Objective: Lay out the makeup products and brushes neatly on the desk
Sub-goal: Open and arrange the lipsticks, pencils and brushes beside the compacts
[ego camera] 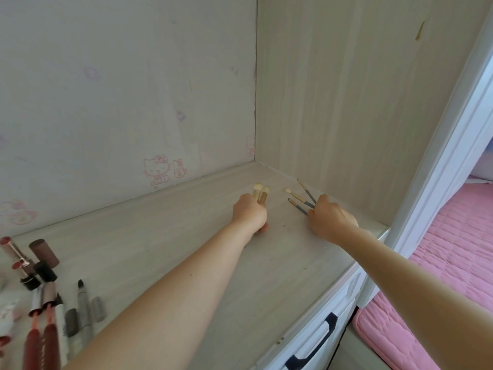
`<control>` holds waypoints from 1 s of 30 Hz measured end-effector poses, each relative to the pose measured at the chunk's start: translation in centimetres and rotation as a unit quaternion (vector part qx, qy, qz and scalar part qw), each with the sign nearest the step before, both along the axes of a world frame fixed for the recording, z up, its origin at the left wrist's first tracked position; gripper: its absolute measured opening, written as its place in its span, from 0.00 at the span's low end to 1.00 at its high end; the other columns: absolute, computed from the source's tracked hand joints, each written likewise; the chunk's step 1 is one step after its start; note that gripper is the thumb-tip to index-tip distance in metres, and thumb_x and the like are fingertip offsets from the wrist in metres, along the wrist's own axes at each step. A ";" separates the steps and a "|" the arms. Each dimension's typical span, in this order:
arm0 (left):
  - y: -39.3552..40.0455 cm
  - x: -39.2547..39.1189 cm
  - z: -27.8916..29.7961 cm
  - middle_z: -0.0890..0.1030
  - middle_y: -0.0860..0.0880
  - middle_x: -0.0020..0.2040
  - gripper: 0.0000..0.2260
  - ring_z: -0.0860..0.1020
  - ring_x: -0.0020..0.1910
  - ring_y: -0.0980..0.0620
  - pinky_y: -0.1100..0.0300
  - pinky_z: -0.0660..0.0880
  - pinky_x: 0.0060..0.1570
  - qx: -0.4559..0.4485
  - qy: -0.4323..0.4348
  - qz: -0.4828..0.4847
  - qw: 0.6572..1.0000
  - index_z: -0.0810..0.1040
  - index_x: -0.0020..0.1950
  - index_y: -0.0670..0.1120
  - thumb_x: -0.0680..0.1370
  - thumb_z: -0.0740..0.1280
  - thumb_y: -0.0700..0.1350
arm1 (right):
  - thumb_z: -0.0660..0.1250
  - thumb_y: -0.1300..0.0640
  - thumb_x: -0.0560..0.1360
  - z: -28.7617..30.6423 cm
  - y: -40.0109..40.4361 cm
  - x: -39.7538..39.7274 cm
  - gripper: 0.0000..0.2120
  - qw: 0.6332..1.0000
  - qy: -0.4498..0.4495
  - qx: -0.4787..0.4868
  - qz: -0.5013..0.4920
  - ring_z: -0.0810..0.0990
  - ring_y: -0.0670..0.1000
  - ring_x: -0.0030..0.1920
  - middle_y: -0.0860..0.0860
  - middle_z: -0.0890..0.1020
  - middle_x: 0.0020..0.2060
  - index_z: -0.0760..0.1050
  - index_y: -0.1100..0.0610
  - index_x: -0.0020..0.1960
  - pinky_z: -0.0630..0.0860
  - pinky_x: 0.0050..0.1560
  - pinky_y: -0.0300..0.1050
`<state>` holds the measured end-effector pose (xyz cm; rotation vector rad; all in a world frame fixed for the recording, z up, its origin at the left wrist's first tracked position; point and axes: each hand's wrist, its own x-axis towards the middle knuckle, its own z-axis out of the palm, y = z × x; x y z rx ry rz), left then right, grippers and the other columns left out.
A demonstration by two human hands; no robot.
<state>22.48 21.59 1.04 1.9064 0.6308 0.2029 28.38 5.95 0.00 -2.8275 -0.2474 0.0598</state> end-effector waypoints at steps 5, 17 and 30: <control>1.5 -2.2 0.2 0.78 0.44 0.42 0.09 0.74 0.26 0.50 0.62 0.73 0.22 -0.107 -0.020 -0.011 0.994 0.70 0.57 0.39 0.82 0.56 0.42 | 0.54 0.61 0.80 0.2 0.9 -1.0 0.09 0.997 -0.001 -0.079 0.004 0.78 0.59 0.47 0.57 0.78 0.51 0.67 0.61 0.59 0.70 0.41 0.47; 4.1 -8.5 1.6 0.74 0.45 0.37 0.06 0.64 0.25 0.53 0.67 0.59 0.21 -0.130 -0.026 -0.023 0.991 0.72 0.51 0.39 0.81 0.57 0.39 | 0.52 0.57 0.79 2.0 1.3 -4.5 0.12 0.998 -0.005 0.000 0.068 0.74 0.58 0.40 0.58 0.75 0.40 0.70 0.62 0.44 0.70 0.38 0.47; 7.8 -18.3 5.6 0.71 0.46 0.34 0.05 0.66 0.25 0.54 0.64 0.63 0.23 -0.220 -0.133 -0.001 0.966 0.72 0.54 0.37 0.80 0.61 0.37 | 0.49 0.62 0.81 6.3 6.7 -14.9 0.08 0.876 0.183 0.426 0.135 0.78 0.55 0.29 0.56 0.76 0.30 0.67 0.60 0.50 0.77 0.33 0.47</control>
